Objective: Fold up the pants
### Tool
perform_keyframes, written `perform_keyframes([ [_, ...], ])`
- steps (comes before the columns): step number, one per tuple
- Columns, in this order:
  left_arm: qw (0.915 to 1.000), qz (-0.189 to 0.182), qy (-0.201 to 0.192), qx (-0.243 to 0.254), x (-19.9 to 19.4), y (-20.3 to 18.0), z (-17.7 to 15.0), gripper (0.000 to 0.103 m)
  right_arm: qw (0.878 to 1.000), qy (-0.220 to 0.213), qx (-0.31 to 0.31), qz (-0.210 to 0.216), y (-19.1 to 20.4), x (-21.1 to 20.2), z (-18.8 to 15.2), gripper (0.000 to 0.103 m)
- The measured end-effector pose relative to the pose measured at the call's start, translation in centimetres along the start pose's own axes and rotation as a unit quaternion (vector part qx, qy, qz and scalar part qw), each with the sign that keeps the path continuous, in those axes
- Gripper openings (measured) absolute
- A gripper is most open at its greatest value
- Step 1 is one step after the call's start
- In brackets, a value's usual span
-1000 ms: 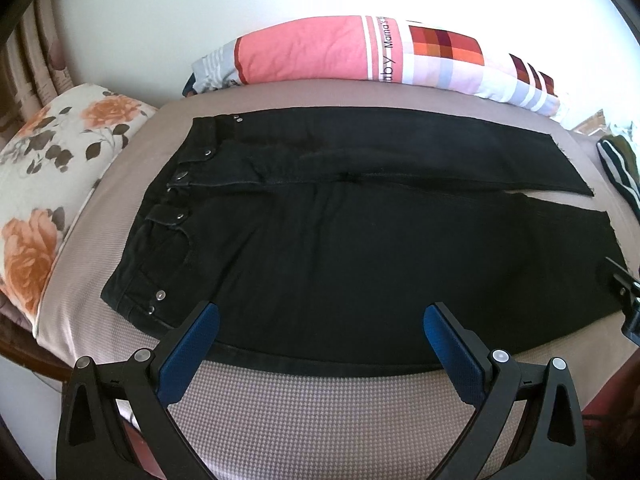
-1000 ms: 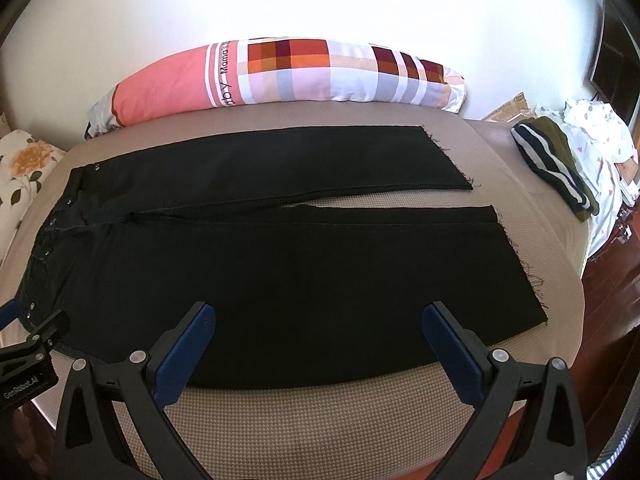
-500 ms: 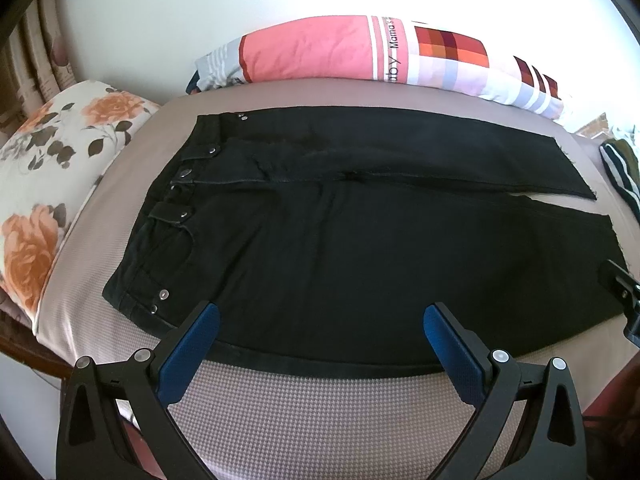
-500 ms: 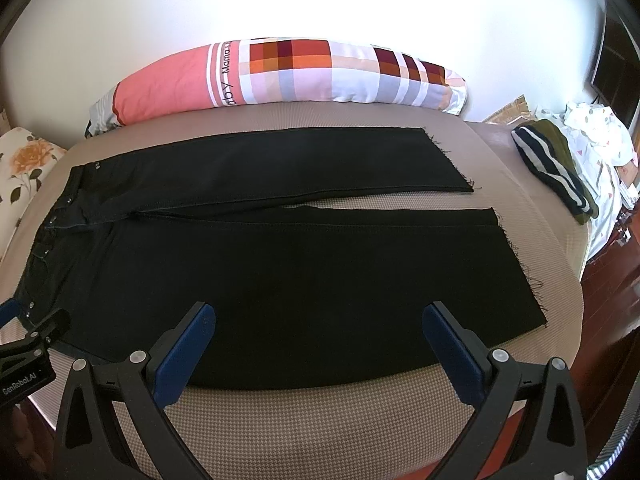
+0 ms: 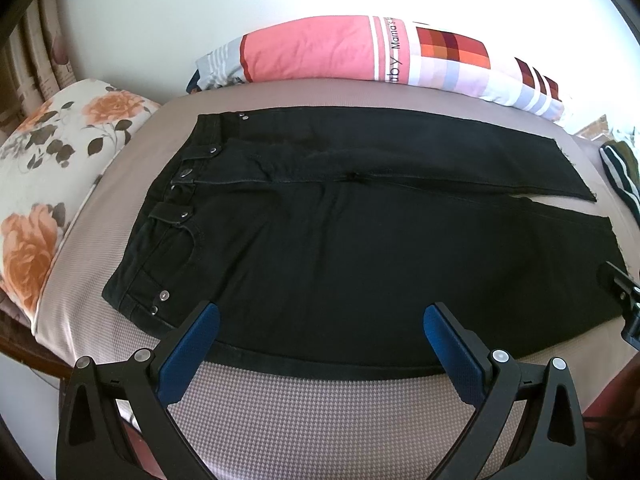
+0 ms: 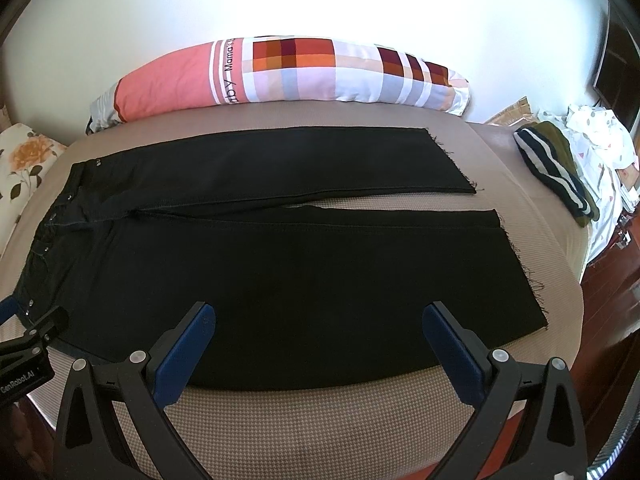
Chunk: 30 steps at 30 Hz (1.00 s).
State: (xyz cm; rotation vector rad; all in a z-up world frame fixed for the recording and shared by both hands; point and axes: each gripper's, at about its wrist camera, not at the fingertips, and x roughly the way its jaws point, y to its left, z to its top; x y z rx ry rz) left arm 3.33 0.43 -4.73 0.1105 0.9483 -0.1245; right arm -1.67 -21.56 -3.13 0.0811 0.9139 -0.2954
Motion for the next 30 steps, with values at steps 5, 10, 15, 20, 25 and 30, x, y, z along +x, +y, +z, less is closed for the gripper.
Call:
perform_keyframes([
  [5, 1.0000, 0.001, 0.001, 0.001, 0.0, 0.0, 0.0, 0.101, 1.000, 0.000, 0.000, 0.002, 0.0, 0.0, 0.1, 0.103],
  [10, 1.0000, -0.001, -0.001, 0.000, 0.1, 0.2, 0.3, 0.101, 1.000, 0.000, 0.002, 0.001, 0.0, 0.1, 0.2, 0.103],
  [15, 1.0000, 0.002, -0.005, 0.002, 0.2, 0.5, 1.1, 0.101, 1.000, 0.002, 0.000, 0.006, 0.2, 0.3, 0.6, 0.103],
  [20, 1.0000, 0.000, -0.004, -0.002, 0.6, 1.2, 2.5, 0.101, 1.000, 0.004, -0.001, 0.016, 0.5, 0.7, 1.7, 0.103],
  [25, 0.9999, 0.003, -0.005, -0.011, 1.3, 2.7, 4.5, 0.101, 0.999, 0.008, 0.002, 0.044, 0.9, 1.6, 3.2, 0.103],
  [30, 0.9998, -0.001, -0.010, -0.020, 2.1, 5.5, 7.5, 0.101, 0.992, 0.020, 0.019, 0.122, 1.4, 2.8, 5.5, 0.103],
])
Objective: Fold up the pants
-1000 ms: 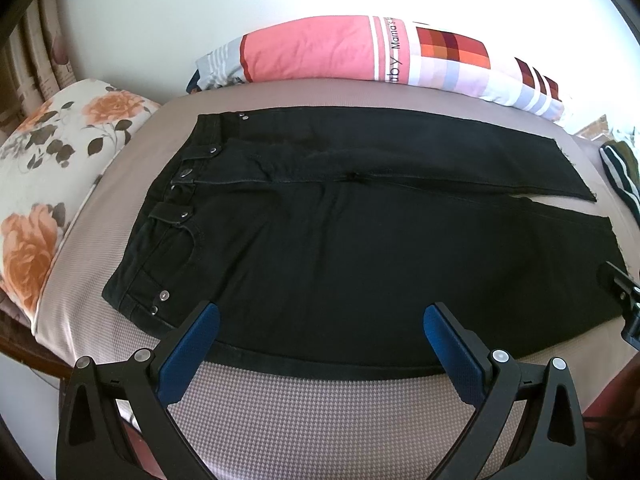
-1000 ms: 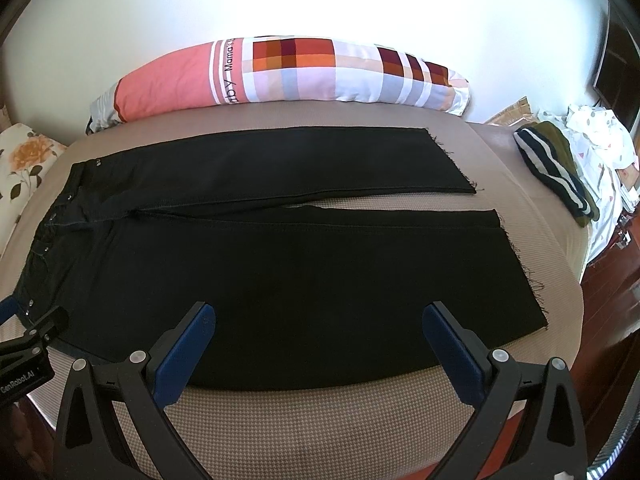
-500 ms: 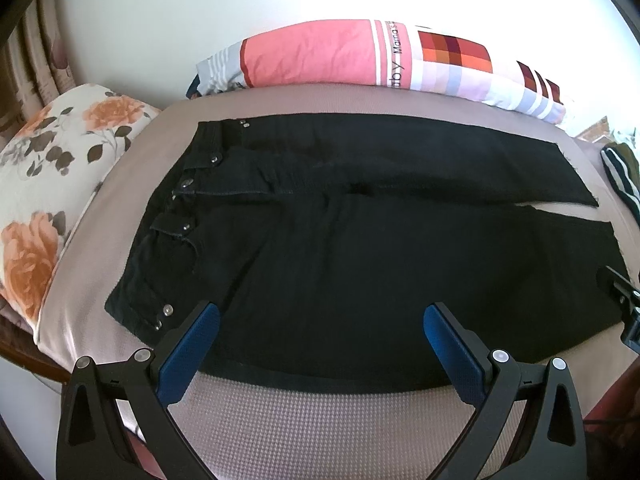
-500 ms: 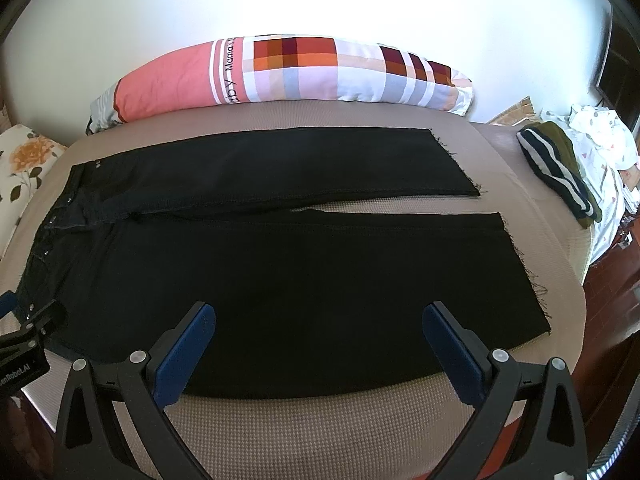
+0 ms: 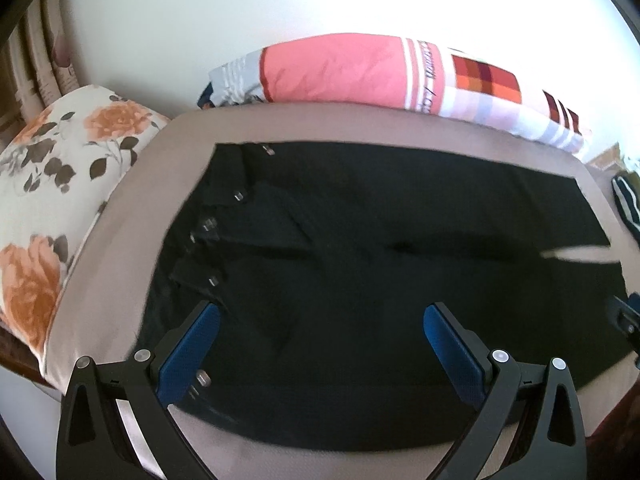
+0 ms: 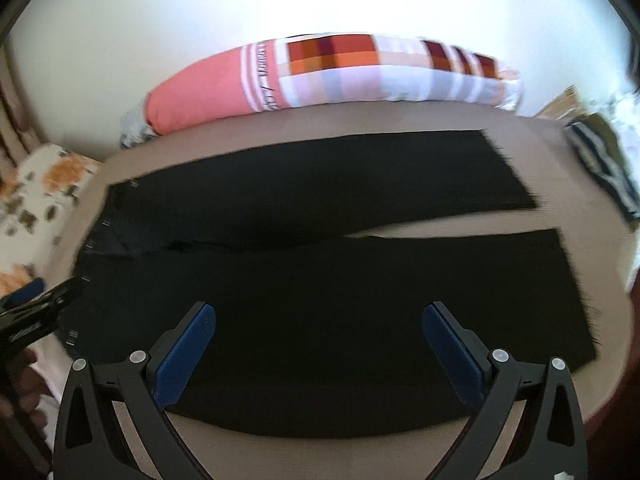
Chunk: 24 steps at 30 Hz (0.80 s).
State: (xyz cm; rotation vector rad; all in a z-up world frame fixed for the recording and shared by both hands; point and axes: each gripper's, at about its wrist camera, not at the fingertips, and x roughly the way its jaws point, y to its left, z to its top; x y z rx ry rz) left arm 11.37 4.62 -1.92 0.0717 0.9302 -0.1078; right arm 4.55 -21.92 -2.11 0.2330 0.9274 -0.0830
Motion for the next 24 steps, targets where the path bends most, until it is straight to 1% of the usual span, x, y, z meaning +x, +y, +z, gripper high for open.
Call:
perform_keyframes([
  [2, 1.0000, 0.000, 0.002, -0.009, 0.6, 1.9, 1.6, 0.096, 0.999, -0.012, 0.014, 0.044, -0.2, 0.2, 1.0, 0.103],
  [4, 0.9998, 0.004, 0.004, -0.018, 1.3, 3.7, 3.1, 0.094, 0.996, -0.023, 0.027, 0.081, -0.3, 0.5, 2.0, 0.103],
  [5, 0.9996, 0.008, 0.004, -0.025, 1.7, 4.8, 3.9, 0.092, 0.995, -0.022, 0.027, 0.090, -0.3, 0.8, 2.5, 0.103],
  [7, 0.9992, 0.010, 0.006, -0.038, 2.9, 7.2, 5.4, 0.091, 0.995, -0.019, 0.025, 0.095, -0.1, 1.6, 3.5, 0.103],
  [9, 0.9987, 0.008, 0.012, -0.049, 4.1, 9.2, 6.5, 0.086, 0.995, -0.013, 0.026, 0.099, 0.0, 2.4, 4.3, 0.103],
  [12, 0.9963, -0.021, 0.031, -0.078, 6.6, 12.5, 8.2, 0.078, 0.994, 0.008, 0.032, 0.100, 0.3, 4.1, 5.3, 0.103],
  [13, 0.9944, -0.040, 0.039, -0.090, 7.6, 13.5, 8.7, 0.075, 0.994, 0.014, 0.039, 0.100, 0.3, 4.5, 5.4, 0.103],
  [14, 0.9915, -0.065, 0.049, -0.102, 8.8, 14.5, 9.3, 0.070, 0.994, 0.025, 0.047, 0.100, 0.5, 5.2, 5.7, 0.103],
  [15, 0.9880, -0.087, 0.058, -0.114, 10.0, 15.5, 9.9, 0.068, 0.993, 0.032, 0.051, 0.103, 0.5, 5.8, 5.9, 0.103],
  [17, 0.9813, -0.118, 0.070, -0.135, 11.9, 16.8, 10.8, 0.059, 0.991, 0.041, 0.060, 0.109, 1.0, 6.9, 6.3, 0.103],
  [18, 0.9779, -0.130, 0.075, -0.146, 12.9, 17.4, 11.2, 0.057, 0.990, 0.046, 0.063, 0.114, 1.4, 7.5, 6.6, 0.103],
  [20, 0.9683, -0.159, 0.087, -0.172, 15.1, 18.8, 12.0, 0.049, 0.990, 0.053, 0.067, 0.115, 2.1, 8.5, 6.8, 0.103],
  [21, 0.9643, -0.170, 0.092, -0.181, 15.9, 19.3, 12.3, 0.047, 0.990, 0.057, 0.065, 0.113, 2.5, 9.1, 7.0, 0.103],
  [22, 0.9586, -0.185, 0.100, -0.193, 17.1, 20.0, 12.7, 0.046, 0.990, 0.060, 0.064, 0.111, 2.8, 9.5, 7.1, 0.103],
  [24, 0.9543, -0.193, 0.107, -0.202, 18.6, 20.9, 13.2, 0.046, 0.990, 0.073, 0.061, 0.105, 3.5, 10.8, 7.3, 0.103],
])
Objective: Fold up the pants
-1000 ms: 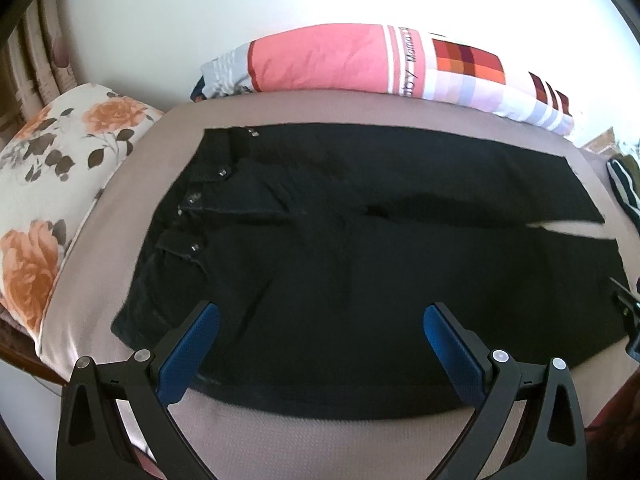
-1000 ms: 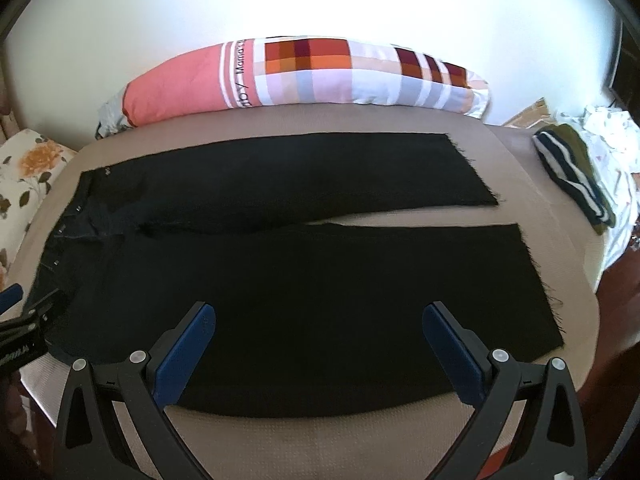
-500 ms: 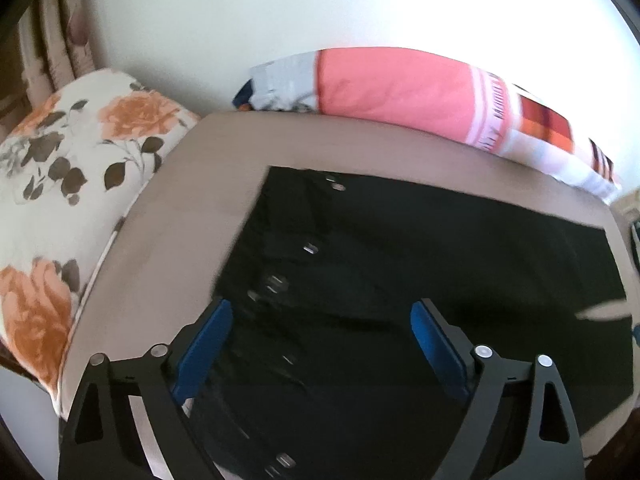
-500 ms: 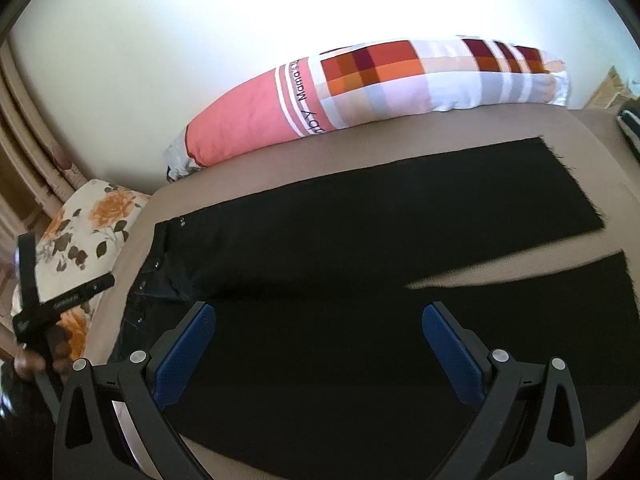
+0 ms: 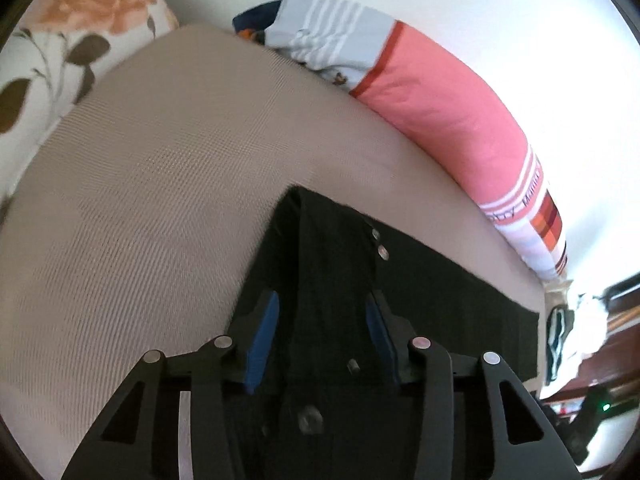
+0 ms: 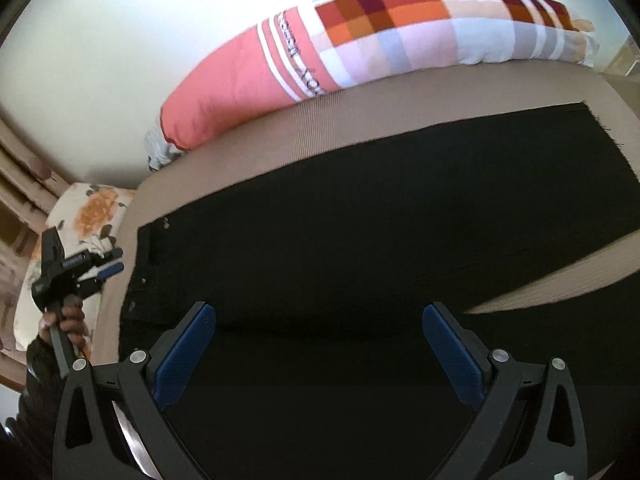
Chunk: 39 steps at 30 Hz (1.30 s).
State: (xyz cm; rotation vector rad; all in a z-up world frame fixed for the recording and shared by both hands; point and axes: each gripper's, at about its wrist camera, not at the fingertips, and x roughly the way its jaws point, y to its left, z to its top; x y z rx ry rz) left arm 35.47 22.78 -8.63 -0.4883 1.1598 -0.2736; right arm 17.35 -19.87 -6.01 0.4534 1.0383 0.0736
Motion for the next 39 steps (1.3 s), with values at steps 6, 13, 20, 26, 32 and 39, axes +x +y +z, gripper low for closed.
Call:
perform_keyframes([
  [6, 0.9984, -0.043, 0.034, -0.009, 2.9, 2.1, 2.7, 0.041, 1.000, 0.023, -0.009, -0.003, 1.5, 3.4, 1.3, 0.103],
  [13, 0.9942, -0.094, 0.052, 0.003, 4.7, 1.7, 4.5, 0.025, 0.999, 0.035, -0.026, -0.005, 3.0, 6.3, 3.1, 0.103],
  [20, 0.9899, -0.126, 0.066, 0.002, 7.3, 0.5, 5.7, 0.024, 0.998, 0.036, -0.061, -0.001, 4.2, 8.0, 4.8, 0.103],
  [26, 0.9876, -0.146, 0.049, -0.031, 8.7, 0.0, 5.9, 0.012, 0.992, 0.039, -0.117, 0.020, 4.8, 9.4, 8.3, 0.103],
  [32, 0.9874, -0.156, -0.006, 0.026, 4.4, -2.8, 4.5, 0.009, 0.970, 0.078, -0.227, 0.037, 5.8, 11.7, 12.5, 0.103],
  [39, 0.9742, -0.184, -0.062, 0.115, -2.7, -5.7, 1.6, 0.009, 0.901, 0.174, -0.383, 0.107, 9.0, 14.8, 16.1, 0.101],
])
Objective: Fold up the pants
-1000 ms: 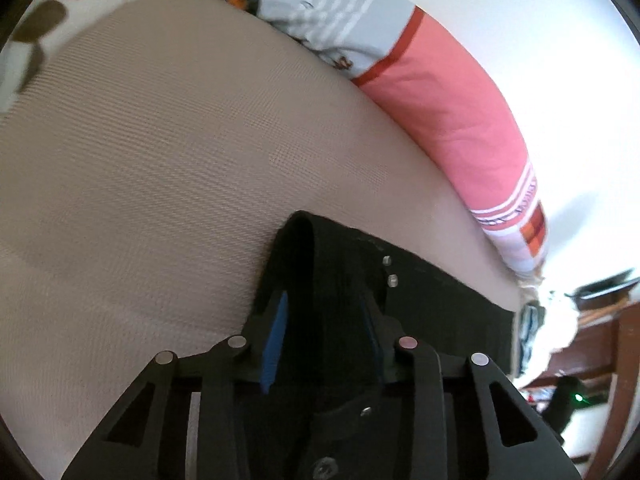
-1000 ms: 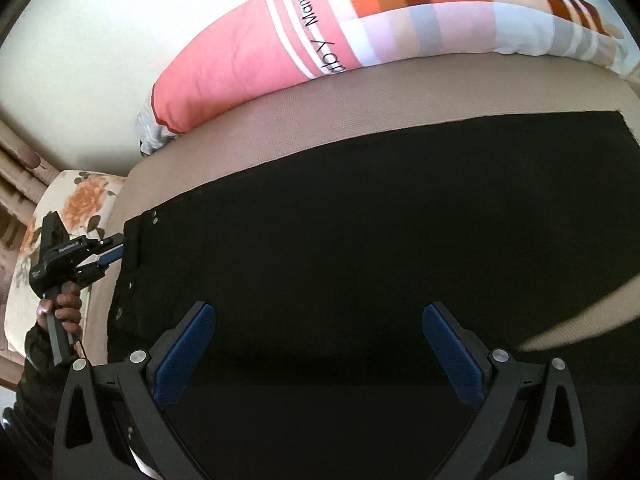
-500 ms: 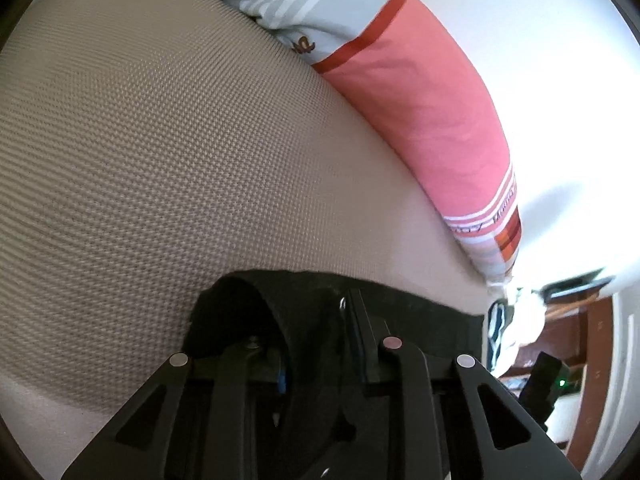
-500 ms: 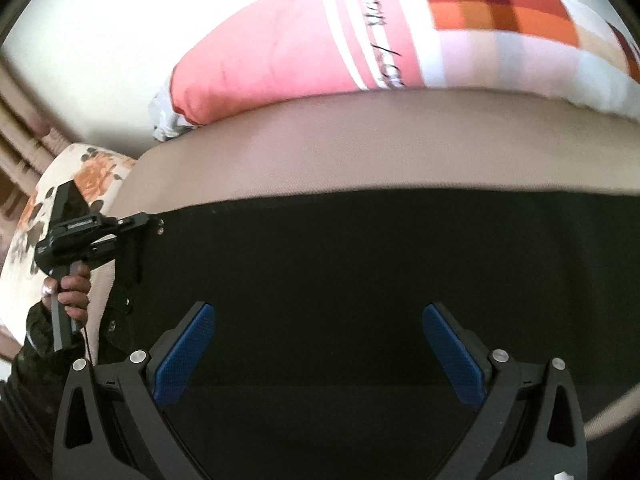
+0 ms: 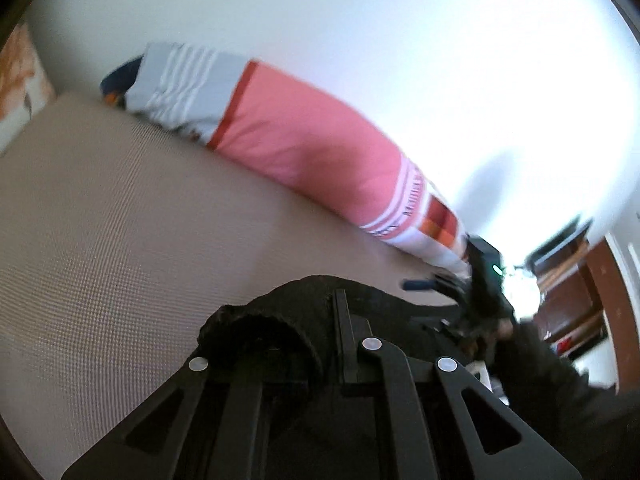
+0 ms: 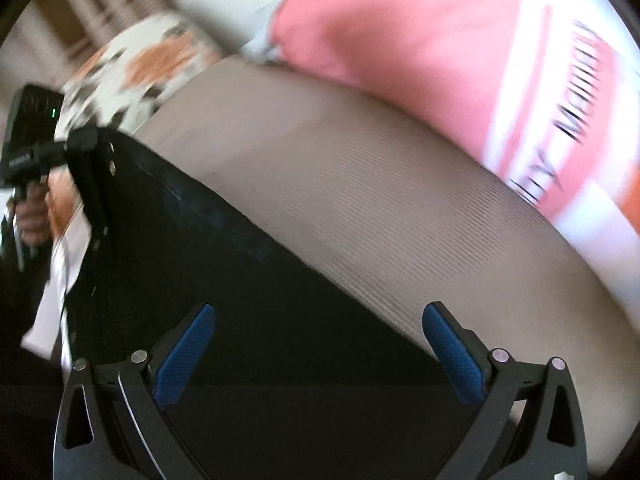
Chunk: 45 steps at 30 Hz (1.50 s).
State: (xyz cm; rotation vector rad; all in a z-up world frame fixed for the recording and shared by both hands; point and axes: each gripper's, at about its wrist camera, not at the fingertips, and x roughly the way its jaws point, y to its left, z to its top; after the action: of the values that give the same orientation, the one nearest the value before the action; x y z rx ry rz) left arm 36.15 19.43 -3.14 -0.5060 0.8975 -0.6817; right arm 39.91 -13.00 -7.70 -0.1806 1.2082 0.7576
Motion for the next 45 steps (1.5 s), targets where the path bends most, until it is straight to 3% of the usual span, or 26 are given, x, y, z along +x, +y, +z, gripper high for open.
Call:
perform_keyframes([
  [1, 1.0000, -0.002, -0.003, 0.004, -0.7, -0.3, -0.2, 0.009, 1.000, 0.016, -0.017, 0.019, -0.2, 0.4, 0.5, 0.099],
  [3, 0.9999, -0.002, -0.007, 0.010, -1.2, -0.9, -0.5, 0.009, 0.998, 0.040, -0.036, 0.041, -0.5, 1.2, 1.4, 0.086],
  [7, 0.9998, 0.009, -0.014, 0.015, -1.9, -1.7, -0.9, 0.009, 0.989, 0.104, -0.079, 0.071, -1.0, 3.0, 1.8, 0.074],
  [9, 0.9996, 0.016, -0.017, 0.016, -2.3, -1.9, -1.0, 0.009, 0.985, 0.129, -0.093, 0.066, -1.4, 3.5, 0.9, 0.062],
  [12, 0.9995, 0.024, -0.017, 0.015, -2.5, -2.3, -1.2, 0.009, 0.982, 0.157, -0.093, 0.052, -2.6, 4.0, -0.2, 0.051],
  [17, 0.9990, 0.042, -0.011, 0.015, -2.3, -2.7, -1.2, 0.009, 0.987, 0.140, -0.076, 0.009, -3.1, 2.9, -1.4, 0.025],
  [20, 0.9980, 0.058, -0.010, 0.024, -2.0, -3.2, -1.3, 0.009, 0.990, 0.110, -0.075, -0.045, -1.8, 2.1, -2.4, 0.011],
  [27, 0.9966, 0.079, -0.012, 0.022, -3.4, -3.4, -2.3, 0.009, 0.984, -0.001, -0.057, -0.171, 4.6, -2.9, -5.1, 0.008],
  [31, 0.9958, 0.079, -0.011, 0.046, -5.7, -4.4, -4.2, 0.009, 0.978, -0.042, -0.042, -0.201, 7.5, -7.5, -7.8, 0.008],
  [36, 0.9953, 0.065, 0.005, 0.072, -9.2, -5.6, -8.4, 0.010, 0.979, -0.070, -0.021, -0.188, 11.9, -11.1, -13.6, 0.008],
  [45, 0.9898, 0.085, 0.087, 0.074, -11.0, -3.2, -18.4, 0.014, 0.991, -0.028, 0.005, -0.129, 17.2, -9.1, -23.1, 0.007],
])
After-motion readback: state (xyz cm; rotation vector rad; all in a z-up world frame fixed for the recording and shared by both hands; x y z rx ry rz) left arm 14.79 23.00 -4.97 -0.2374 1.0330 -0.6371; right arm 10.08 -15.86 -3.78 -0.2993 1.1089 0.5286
